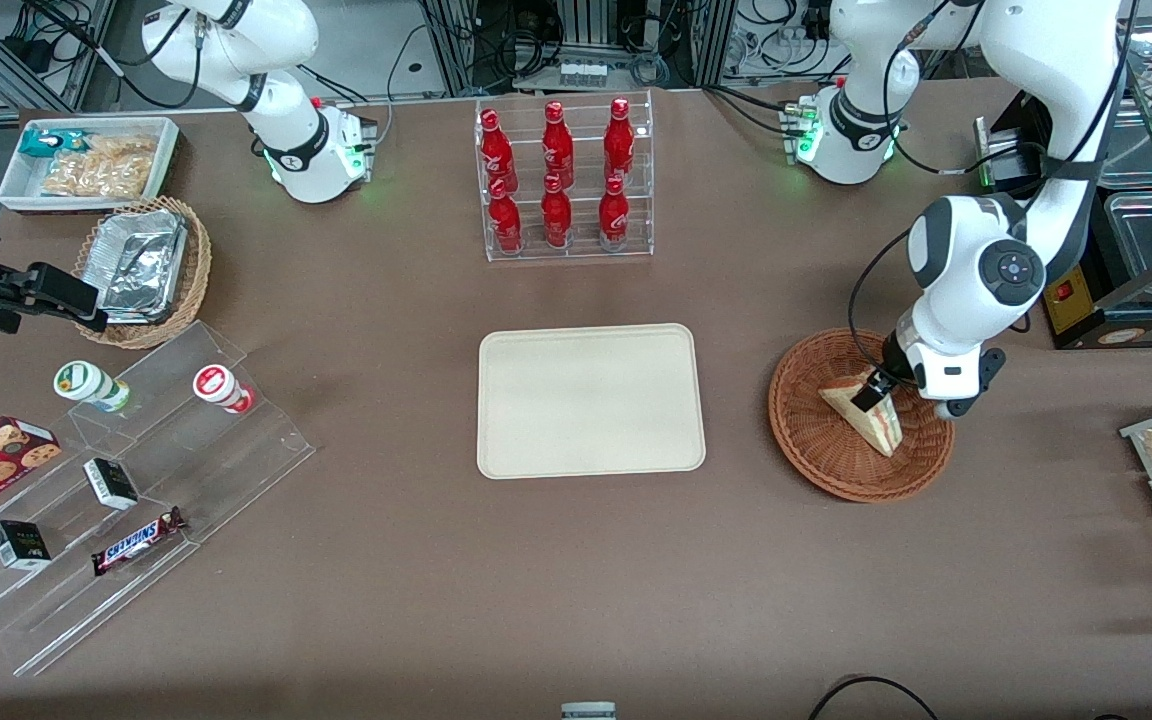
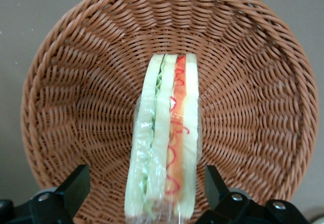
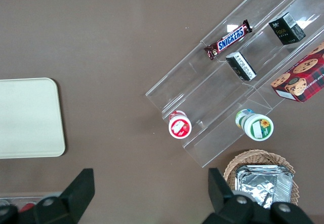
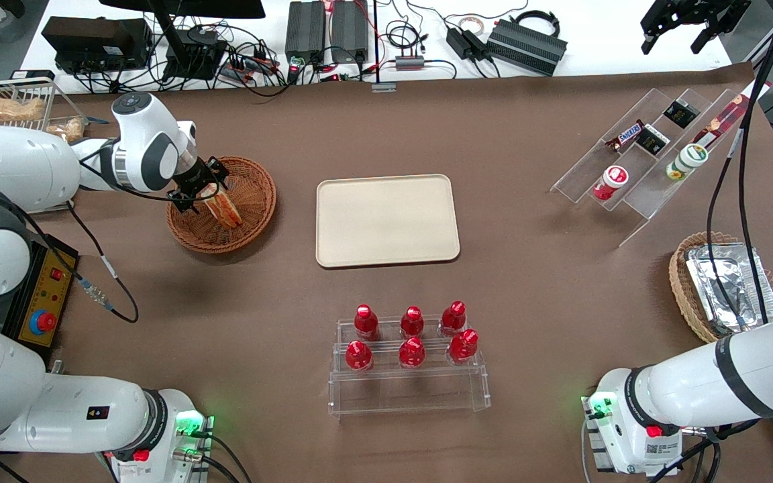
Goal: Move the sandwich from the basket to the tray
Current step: 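Lower the left gripper and close it on the wrapped sandwich, then lift the sandwich and carry it over the cream tray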
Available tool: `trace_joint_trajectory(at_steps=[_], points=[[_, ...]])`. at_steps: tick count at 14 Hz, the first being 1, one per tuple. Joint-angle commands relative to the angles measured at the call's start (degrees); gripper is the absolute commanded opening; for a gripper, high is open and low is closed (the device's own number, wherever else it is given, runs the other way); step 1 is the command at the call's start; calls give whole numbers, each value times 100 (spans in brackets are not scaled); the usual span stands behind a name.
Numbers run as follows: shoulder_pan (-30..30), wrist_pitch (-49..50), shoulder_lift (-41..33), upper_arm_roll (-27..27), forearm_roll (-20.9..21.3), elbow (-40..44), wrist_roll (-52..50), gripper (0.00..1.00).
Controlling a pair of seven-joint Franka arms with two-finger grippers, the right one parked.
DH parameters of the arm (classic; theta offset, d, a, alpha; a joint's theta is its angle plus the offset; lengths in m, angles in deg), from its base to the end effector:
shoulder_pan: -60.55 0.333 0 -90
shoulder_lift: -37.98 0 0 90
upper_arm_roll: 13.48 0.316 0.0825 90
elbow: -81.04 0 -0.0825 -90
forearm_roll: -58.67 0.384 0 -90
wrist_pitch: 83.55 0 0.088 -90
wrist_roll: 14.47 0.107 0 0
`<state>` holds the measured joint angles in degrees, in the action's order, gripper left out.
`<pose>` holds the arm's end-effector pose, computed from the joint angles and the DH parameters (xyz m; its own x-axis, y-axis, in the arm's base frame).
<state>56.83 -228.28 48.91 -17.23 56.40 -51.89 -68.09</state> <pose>0.5192 -0.0680 0.2607 0.6684 0.7436 -0.0200 0.7437 -0.6677 0.0331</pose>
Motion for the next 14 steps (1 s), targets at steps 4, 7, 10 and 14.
trace_joint_trajectory(at_steps=[4, 7, 10, 14], points=[[-50, -241, 243, 41, -80, 30, -332, 14], [-67, -136, 164, 41, -1, 214, -35, 8], [-295, 793, 164, 32, -10, 950, 1552, 8], [-988, 2612, 646, -73, -27, 2435, 2568, 7]])
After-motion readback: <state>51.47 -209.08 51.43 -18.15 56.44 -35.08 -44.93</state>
